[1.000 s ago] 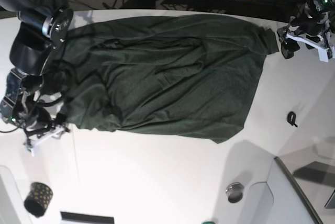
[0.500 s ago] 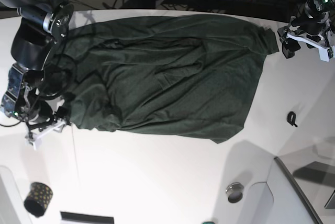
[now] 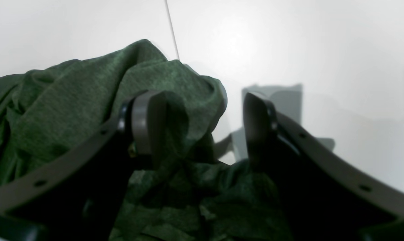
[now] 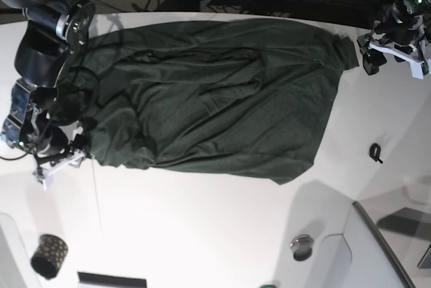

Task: Layout the t-shirt on the table in an organized manner, then fold the t-shirt properly
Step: 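Pull the hem corner away from the collar with the right gripper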

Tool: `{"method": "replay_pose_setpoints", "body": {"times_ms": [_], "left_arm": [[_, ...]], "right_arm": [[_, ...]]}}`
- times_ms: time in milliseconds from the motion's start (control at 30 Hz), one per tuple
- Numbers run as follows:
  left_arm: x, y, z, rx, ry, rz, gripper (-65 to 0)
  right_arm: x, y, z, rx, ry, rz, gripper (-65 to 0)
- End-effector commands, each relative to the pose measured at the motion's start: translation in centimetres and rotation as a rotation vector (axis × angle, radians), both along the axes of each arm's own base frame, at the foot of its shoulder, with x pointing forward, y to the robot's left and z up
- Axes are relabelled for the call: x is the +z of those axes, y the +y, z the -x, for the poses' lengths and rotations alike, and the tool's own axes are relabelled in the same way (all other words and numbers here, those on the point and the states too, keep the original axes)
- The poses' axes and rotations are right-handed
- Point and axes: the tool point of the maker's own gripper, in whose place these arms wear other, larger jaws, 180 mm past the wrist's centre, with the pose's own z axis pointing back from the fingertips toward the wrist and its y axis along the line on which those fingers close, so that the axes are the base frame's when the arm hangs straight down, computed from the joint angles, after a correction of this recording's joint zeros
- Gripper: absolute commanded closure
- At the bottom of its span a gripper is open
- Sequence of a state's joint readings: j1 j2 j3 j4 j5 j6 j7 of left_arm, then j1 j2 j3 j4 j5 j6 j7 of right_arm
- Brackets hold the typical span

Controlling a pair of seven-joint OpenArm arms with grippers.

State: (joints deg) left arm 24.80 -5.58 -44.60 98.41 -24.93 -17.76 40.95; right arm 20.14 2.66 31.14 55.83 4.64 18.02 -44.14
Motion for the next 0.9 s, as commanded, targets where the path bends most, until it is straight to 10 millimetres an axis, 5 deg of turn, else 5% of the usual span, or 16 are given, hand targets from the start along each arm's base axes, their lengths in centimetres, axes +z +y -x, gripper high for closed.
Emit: {"method": "replay_pose_setpoints", "body": {"times_ms": [0, 333, 633, 867], "left_arm": [[1.1, 0.7, -0.4, 0.002, -0.036, -0.025, -51.5], [1.1, 0.7, -0.4, 0.002, -0.036, -0.025, -51.5], [1.1, 0.7, -0.4, 0.002, -0.036, -0.025, -51.5], [1.1, 0.7, -0.4, 0.002, -0.036, -0.025, -51.5]], "right_arm": [[1.7, -0.7, -1.7, -0.016, -0.054, 0.008, -34.4], [0.8, 0.5, -1.5, -0.034, -0.047, -0.081, -0.9], [1.3, 0.5, -1.9, -0.029, -0.065, -0.080, -0.3], [5.0, -1.3, -2.9, -0.034, -0.176, 0.003, -0.3]]}}
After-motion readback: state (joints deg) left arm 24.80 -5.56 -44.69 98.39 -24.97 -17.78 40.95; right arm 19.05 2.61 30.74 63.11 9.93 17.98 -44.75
